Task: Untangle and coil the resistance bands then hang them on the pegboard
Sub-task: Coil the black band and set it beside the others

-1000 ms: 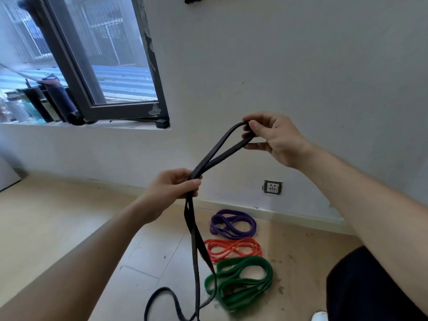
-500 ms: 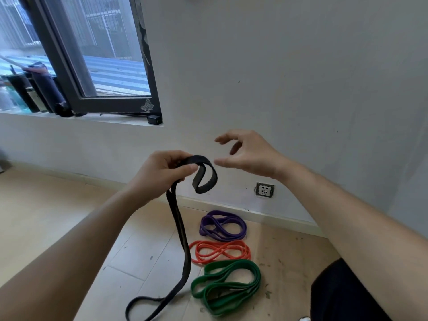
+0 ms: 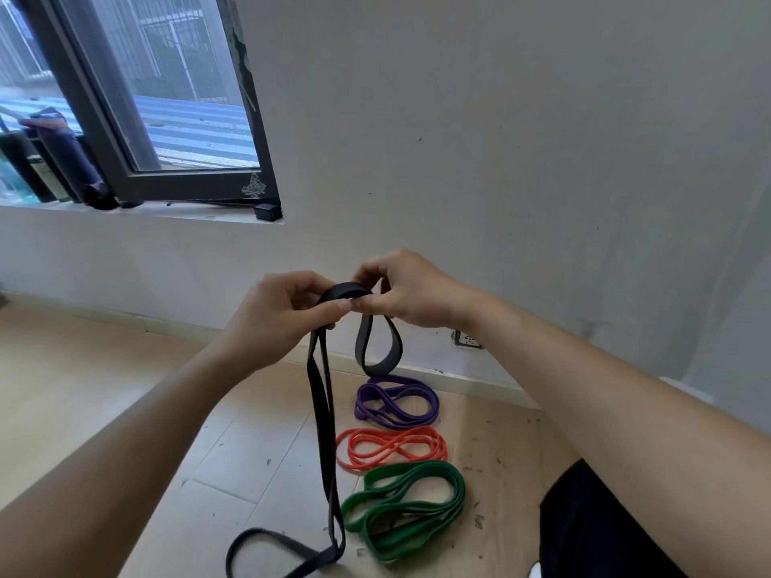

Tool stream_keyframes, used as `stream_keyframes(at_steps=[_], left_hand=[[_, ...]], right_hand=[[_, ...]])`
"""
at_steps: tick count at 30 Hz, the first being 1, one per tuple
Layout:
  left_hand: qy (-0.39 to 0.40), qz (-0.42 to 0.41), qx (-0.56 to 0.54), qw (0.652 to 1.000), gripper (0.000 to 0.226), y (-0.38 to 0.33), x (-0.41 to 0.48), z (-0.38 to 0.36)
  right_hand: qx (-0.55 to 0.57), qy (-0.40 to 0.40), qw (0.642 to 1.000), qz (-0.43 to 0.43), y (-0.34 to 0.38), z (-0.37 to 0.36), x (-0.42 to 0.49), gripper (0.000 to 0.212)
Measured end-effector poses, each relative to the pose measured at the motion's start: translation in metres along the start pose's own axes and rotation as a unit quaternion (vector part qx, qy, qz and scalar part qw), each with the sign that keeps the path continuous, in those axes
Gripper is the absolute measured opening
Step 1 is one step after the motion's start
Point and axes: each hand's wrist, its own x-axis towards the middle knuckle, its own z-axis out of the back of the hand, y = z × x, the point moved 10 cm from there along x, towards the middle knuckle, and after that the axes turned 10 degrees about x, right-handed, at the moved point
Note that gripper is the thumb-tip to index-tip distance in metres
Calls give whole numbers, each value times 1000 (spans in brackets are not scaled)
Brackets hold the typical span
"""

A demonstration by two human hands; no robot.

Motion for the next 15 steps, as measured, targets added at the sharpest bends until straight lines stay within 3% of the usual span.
stream_keyframes(at_steps=[8,15], left_hand=[[188,20,43,981,12,24,-19,-49],[240,41,35,969,15,47,-26,-73]], right_hand=[[101,29,994,-15,5,1,-12,13],[277,-105,955,-17,-6,47,-14,10]])
